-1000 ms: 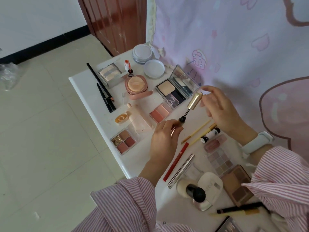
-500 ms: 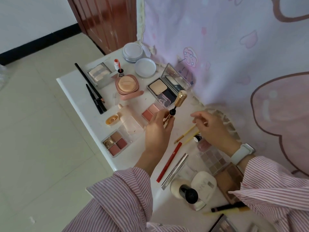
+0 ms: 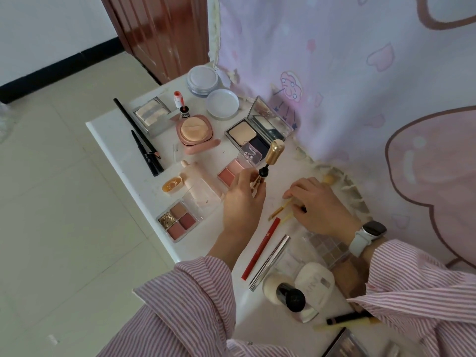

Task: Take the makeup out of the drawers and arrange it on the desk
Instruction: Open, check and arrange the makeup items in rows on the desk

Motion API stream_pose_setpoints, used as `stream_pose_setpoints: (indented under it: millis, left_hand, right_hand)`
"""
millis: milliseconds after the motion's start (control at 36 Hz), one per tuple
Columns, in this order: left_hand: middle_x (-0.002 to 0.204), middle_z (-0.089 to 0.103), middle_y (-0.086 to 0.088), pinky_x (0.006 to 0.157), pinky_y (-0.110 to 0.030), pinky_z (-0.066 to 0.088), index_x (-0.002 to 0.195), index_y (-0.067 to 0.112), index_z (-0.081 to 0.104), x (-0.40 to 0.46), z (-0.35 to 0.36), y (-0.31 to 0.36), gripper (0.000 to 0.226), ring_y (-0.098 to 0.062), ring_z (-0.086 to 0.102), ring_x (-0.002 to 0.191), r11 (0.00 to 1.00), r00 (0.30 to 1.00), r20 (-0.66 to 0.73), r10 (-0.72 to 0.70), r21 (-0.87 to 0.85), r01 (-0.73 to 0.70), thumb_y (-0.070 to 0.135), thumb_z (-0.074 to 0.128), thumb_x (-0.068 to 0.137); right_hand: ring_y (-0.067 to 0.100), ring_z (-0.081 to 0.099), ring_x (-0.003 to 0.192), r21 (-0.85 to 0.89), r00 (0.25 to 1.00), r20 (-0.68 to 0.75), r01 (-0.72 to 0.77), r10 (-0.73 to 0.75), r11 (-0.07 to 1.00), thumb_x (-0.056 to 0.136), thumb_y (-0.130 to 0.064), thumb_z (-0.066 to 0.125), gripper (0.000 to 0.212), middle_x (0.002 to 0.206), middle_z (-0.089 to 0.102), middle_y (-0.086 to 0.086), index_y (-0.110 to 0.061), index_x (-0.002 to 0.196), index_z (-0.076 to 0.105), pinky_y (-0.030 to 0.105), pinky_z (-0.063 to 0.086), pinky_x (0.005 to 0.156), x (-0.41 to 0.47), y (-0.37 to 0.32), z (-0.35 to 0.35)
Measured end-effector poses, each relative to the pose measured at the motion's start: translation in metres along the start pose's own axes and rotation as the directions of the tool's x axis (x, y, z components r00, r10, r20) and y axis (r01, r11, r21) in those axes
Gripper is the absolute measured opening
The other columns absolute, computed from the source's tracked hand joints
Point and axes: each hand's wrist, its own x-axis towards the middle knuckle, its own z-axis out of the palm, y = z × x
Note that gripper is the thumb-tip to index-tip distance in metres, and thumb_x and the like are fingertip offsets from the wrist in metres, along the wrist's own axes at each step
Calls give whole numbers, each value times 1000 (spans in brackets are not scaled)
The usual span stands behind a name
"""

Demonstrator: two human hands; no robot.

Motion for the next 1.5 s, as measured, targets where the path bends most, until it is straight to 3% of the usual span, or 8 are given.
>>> stream_pose_setpoints:
  millis: [250,333,472,639,1056,1306,1417,1500]
  left_hand:
    - [108,60,-9,78,-45,54,112,8,55,-3,0,-3,28,-19,59,91,1000,1000,-18,-17,5,17,13,63,86]
    - [111,59,-10,78,-46,54,116,8,53,-3,-1,-1,32,-13,54,88,1000,1000,-16,-24,9,24,13,63,87]
    - [117,54,-11,81,-44,54,123,6,49,-11,-3,3,41,-13,53,98,1000,999,-51,11,19,-10,11,64,85]
    - [116,54,-9,75,-29,55,121,4,51,-23,-8,7,38,-2,45,92,999,997,-69,45,20,-44,8,63,85]
    - [103,65,-6,72,-18,48,109,7,61,-68,-42,-9,25,-15,63,88,981,996,15,90,171,-91,15,46,89]
    - [100,67,-8,76,-32,53,105,7,63,-88,-58,-19,20,-23,63,89,955,990,116,77,277,-106,5,57,87]
    - [99,67,-7,79,-31,49,104,8,63,-95,-60,-21,20,-23,64,89,948,988,137,74,297,-113,2,62,84]
    - [102,66,-6,80,-24,45,107,9,62,-97,-62,-19,21,-20,62,92,964,991,131,42,257,-75,7,62,86]
  right_hand:
    - [20,39,122,-140,982,185,63,-37,988,80,-20,51,41,125,47,-2,-22,121,53,37,25,98,-4,-3,-5]
    - [21,43,115,-204,988,150,75,-44,976,83,-16,53,33,121,48,-1,-20,116,54,35,28,93,-3,-3,-2]
    - [20,53,69,-388,980,78,197,-180,900,61,-11,74,25,78,56,-2,-18,79,58,31,39,59,4,-6,3]
    - [21,50,60,-411,956,42,283,-292,867,59,-6,73,23,69,53,3,-12,74,57,27,36,46,11,-3,6]
    - [22,48,64,-502,908,-89,314,-409,806,81,4,39,24,73,55,9,-6,79,62,30,44,53,-6,-13,-10]
    - [15,49,66,-120,869,-305,371,-390,921,86,-13,48,22,78,54,7,-4,88,67,23,46,51,-24,-48,-57]
    - [4,51,65,185,870,-450,310,-200,933,86,-11,52,17,82,53,-1,-3,85,67,11,43,59,-30,-60,-62]
    - [11,61,63,549,912,-402,167,84,819,86,-2,57,10,81,59,3,-4,87,67,13,50,58,-36,-70,-59]
